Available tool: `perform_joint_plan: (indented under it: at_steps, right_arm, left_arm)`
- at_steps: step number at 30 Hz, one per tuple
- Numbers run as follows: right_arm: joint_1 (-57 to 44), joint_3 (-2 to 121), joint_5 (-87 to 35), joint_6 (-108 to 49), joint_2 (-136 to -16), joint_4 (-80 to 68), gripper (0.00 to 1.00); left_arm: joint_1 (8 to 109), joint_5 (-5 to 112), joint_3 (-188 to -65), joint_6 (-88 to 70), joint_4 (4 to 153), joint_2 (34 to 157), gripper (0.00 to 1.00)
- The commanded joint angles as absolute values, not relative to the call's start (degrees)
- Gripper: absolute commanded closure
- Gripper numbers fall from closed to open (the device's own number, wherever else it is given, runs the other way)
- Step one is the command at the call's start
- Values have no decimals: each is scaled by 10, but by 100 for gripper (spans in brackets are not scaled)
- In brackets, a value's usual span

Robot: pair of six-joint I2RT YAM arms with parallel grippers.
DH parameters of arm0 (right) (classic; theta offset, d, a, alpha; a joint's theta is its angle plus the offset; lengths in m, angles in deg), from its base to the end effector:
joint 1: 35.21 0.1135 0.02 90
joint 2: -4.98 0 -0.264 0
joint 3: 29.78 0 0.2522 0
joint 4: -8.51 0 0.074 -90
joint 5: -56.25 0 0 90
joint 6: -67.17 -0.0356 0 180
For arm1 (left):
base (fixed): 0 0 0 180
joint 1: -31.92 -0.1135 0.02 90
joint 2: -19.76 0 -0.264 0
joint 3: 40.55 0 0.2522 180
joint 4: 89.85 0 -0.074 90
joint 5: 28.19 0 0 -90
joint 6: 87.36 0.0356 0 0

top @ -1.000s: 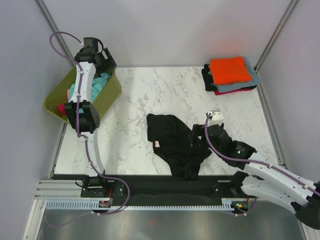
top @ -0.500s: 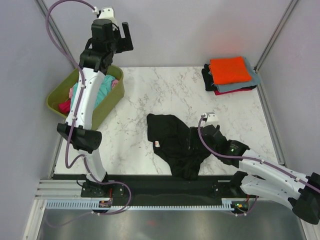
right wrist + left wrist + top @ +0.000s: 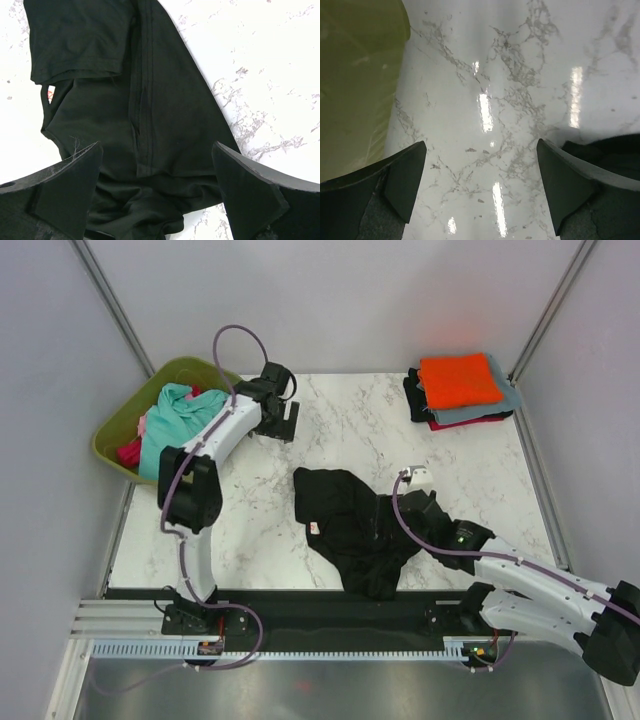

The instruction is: Fold and stack the t-shirts

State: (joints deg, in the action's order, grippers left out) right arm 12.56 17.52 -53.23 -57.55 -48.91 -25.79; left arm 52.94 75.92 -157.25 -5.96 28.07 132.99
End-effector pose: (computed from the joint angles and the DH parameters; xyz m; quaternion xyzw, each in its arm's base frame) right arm 0.1407 0.1373 0.2274 -0.0320 0.8986 0.1543 0.4094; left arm 0.4067 -0.1470 0.2787 0.0703 0.9534 0.0457 0.2898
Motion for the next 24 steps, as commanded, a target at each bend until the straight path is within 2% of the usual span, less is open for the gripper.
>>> perform_joint_plan:
  at_steps: [1,5,6,9,10,13,17,20,24]
  right_arm:
    - [123,170,-537,-581,-478,-250,2]
    - [123,175,-533,-585,-465,-272,2]
    - [123,175,-536,-586,-459,-278,2]
    - [124,168,-547,-587,-428,-302,2]
    - [123,167,-551,-586,-415,-313,2]
    - [123,168,-553,-586,-405,-321,2]
    - [124,171,-572,-602,-435,-300,2]
    - [123,203,-591,-608,-490,-299,2]
    - [123,229,-627,-637,-528,-319,2]
  left_arm:
    - [510,813,-1669,-53,216,1422,1]
    - [458,840,-1836,-61,161,1547,0]
    - [433,842,-1919,-61,137,1576,0]
    - [391,859,-2039,-44,149,1653,0]
    - [383,883,-2044,-32,185,1664,0]
    - [379,891,-2029,-9,210,1656,0]
    - [411,842,-1955,-55,215,1582,0]
    - [465,815,-1878,-83,217,1496,0]
    - [576,843,-1730,-106,220,1388,0]
